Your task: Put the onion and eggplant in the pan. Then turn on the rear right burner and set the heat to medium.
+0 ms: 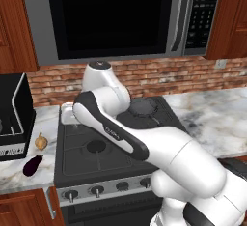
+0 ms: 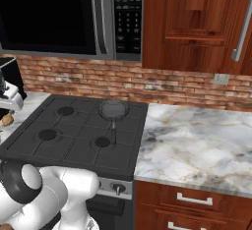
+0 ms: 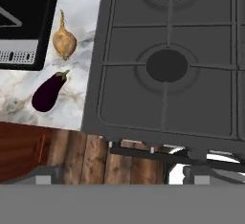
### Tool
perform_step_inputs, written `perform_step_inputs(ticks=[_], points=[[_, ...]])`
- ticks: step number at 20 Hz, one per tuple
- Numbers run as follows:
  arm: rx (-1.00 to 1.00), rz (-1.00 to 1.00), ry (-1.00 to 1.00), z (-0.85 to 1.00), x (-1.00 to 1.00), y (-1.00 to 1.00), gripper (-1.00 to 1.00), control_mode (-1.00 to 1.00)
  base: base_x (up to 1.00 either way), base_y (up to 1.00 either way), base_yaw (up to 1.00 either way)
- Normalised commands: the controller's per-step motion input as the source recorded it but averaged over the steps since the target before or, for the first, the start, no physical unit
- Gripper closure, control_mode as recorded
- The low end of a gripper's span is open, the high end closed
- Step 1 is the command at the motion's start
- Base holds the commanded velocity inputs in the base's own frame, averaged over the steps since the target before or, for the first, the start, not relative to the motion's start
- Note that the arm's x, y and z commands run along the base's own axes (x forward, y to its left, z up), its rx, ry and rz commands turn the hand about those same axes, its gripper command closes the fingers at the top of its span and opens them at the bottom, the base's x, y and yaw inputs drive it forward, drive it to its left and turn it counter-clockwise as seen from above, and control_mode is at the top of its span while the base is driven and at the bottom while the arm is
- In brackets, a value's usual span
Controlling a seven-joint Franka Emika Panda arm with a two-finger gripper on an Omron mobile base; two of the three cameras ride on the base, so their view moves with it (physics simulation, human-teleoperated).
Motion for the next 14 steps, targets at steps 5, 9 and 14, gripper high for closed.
perform_step_inputs(ticks=[5,9,14], points=[[0.00,-0.18,0.05,-0.04,-0.42,0.18,-1.00,-1.00,0.00,0.00,0.00],[0.00,-0.11,0.01,-0.01,-0.23,0.20,-1.00,-1.00,0.00,0.00,0.00],[0.06,-0.01,0.00,-0.12,-0.03,0.25,-1.00,-1.00,0.00,0.00,0.00]])
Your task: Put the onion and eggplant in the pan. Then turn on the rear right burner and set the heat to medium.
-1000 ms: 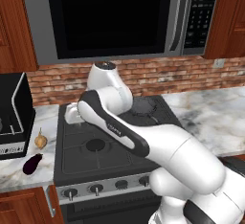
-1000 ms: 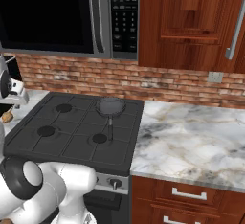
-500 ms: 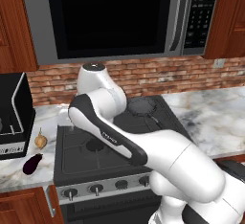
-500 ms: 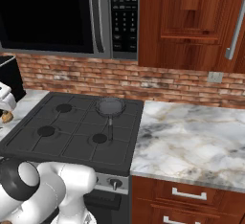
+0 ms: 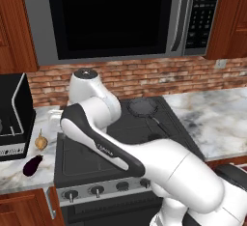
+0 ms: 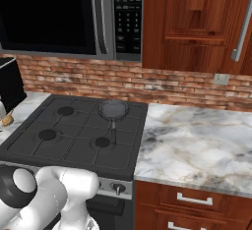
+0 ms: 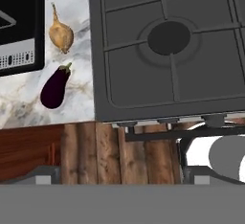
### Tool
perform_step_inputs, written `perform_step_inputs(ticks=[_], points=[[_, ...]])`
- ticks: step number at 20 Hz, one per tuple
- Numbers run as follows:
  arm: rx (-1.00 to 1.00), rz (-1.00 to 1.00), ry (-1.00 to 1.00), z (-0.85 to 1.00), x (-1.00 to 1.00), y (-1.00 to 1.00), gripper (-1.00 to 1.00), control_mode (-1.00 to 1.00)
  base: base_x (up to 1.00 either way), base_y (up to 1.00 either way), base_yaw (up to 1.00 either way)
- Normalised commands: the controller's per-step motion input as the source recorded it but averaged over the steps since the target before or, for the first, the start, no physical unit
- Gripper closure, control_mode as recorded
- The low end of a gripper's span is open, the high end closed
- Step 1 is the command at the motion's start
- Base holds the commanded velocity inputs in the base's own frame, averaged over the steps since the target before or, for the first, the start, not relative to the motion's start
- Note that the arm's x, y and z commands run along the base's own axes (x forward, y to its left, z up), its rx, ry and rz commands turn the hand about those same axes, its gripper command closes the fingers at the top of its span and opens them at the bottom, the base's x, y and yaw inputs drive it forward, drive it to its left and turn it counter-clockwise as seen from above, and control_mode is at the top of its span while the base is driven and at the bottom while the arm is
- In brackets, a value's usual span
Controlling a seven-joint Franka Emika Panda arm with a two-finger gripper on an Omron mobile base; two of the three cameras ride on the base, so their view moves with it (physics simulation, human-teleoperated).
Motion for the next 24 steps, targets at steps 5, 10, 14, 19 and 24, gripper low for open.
perform_step_inputs(ticks=[5,10,14,19,24], points=[[0.09,0.00,0.00,-0.31,0.00,0.26,-1.00,-1.00,0.00,0.00,0.00],[0.02,0.09,0.00,-0.35,0.00,0.34,-1.00,-1.00,0.00,0.00,0.00],[0.00,0.13,0.00,-0.38,0.00,0.33,-1.00,-1.00,0.00,0.00,0.00],[0.00,0.09,0.00,-0.20,0.03,0.35,-1.00,-1.00,0.00,0.00,0.00],[-0.02,0.00,0.00,-0.10,0.26,0.51,-1.00,-1.00,0.00,0.00,0.00]])
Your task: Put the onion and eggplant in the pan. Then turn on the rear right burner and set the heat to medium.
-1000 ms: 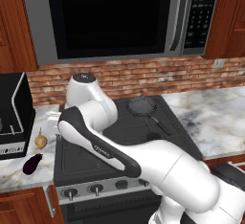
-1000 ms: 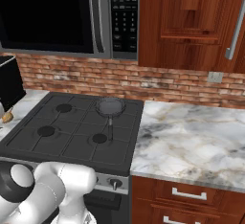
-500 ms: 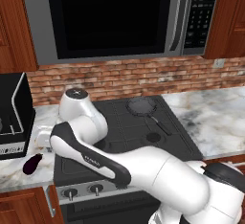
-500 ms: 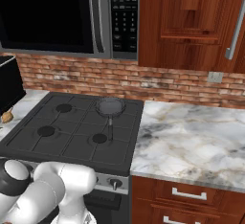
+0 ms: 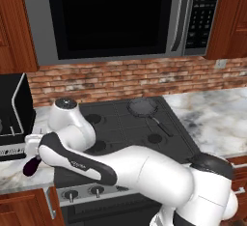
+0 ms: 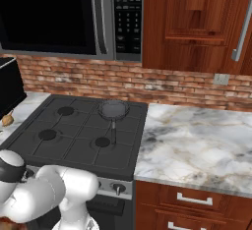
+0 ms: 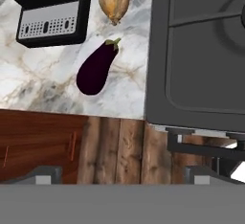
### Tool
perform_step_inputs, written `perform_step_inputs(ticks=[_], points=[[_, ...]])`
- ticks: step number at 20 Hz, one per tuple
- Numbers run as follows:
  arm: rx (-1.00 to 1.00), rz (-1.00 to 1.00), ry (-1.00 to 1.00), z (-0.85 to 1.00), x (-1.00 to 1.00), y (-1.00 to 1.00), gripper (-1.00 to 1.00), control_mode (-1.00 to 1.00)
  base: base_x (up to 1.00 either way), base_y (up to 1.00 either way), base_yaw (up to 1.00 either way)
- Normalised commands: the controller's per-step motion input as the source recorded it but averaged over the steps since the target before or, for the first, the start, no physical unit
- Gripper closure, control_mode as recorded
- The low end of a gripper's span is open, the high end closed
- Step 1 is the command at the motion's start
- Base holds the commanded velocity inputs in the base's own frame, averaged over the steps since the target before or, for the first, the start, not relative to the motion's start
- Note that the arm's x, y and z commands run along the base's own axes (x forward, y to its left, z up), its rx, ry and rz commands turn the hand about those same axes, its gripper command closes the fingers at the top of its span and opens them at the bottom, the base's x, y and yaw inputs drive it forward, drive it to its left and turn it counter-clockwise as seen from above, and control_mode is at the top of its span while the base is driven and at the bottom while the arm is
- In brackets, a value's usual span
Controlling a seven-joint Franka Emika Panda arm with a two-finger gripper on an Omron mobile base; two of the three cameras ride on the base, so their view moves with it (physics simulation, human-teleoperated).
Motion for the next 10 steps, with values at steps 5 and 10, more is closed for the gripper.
perform_step_inputs(ticks=[5,10], points=[[-0.04,0.00,0.00,-0.14,0.24,0.30,-1.00,-1.00,0.00,0.00,0.00],[-0.03,-0.03,-0.05,-0.37,0.10,0.10,-1.00,-1.00,0.00,0.00,0.00]])
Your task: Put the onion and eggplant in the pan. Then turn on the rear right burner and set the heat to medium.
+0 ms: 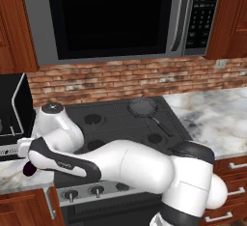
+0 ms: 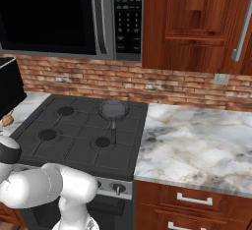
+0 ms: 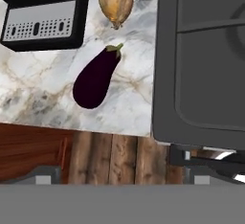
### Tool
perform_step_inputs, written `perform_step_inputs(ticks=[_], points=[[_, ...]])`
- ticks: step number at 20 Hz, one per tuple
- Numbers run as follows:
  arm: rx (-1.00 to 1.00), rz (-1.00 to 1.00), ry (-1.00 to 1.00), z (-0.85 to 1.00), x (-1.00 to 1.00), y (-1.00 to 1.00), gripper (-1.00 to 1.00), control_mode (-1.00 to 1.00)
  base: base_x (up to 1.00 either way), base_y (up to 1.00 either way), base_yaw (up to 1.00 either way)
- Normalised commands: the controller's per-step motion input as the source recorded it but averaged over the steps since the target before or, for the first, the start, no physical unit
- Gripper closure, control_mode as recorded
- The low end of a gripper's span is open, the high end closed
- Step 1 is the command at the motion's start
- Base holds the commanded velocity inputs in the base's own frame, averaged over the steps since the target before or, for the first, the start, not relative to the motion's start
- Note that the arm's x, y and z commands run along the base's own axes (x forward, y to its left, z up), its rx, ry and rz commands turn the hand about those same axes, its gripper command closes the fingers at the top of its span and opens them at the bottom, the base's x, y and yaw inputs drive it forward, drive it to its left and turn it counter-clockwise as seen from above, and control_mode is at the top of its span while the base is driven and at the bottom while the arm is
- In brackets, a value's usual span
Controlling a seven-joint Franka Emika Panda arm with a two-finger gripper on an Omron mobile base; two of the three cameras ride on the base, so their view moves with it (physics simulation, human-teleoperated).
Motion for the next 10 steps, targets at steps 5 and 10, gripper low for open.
perform_step_inputs(ticks=[5,10], points=[[-0.01,-0.01,-0.03,-0.44,0.13,0.12,-1.00,-1.00,0.00,0.00,0.00],[0.00,0.00,-0.02,-0.15,0.15,0.20,-1.00,-1.00,0.00,0.00,0.00]])
